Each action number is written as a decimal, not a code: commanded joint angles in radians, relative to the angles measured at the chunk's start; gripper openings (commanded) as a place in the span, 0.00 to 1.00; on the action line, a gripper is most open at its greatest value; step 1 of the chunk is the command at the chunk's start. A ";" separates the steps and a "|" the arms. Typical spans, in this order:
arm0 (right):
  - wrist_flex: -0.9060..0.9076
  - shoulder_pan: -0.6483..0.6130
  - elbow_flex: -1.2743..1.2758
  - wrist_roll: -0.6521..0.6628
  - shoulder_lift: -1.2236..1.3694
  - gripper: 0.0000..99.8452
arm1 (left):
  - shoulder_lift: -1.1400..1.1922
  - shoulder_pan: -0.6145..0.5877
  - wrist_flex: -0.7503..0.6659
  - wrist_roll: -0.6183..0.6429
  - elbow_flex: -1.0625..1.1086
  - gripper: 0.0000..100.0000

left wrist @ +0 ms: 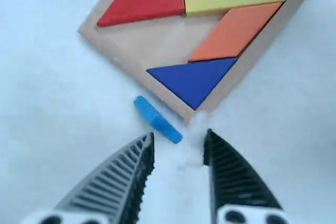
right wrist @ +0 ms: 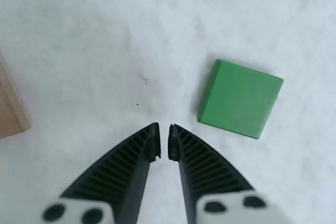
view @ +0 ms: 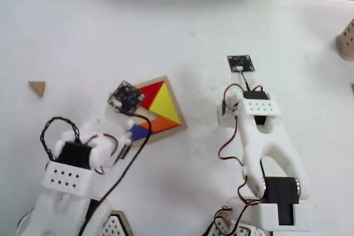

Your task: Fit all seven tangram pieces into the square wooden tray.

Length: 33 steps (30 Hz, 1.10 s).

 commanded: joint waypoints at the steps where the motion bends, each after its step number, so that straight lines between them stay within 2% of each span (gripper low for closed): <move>1: -0.012 -0.008 -0.041 0.018 -0.005 0.04 | 0.021 -0.053 -0.078 0.183 0.034 0.25; 7: -0.012 -0.007 -0.041 0.018 -0.005 0.04 | 0.162 -0.061 -0.144 0.311 0.032 0.33; 12: -0.012 -0.007 -0.041 0.018 -0.005 0.04 | 0.302 -0.062 -0.222 0.319 0.017 0.29; 18: -0.012 -0.007 -0.041 0.018 -0.005 0.04 | 0.481 -0.157 -0.230 0.324 -0.094 0.19; 25: -0.012 -0.007 -0.041 0.018 -0.005 0.04 | 0.575 -0.163 -0.279 0.324 -0.129 0.23; 31: -0.012 -0.007 -0.041 0.018 -0.005 0.04 | 0.605 -0.162 -0.315 0.327 -0.135 0.23; 33: -0.012 -0.007 -0.041 0.018 -0.005 0.04 | 0.608 -0.162 -0.315 0.370 -0.135 0.23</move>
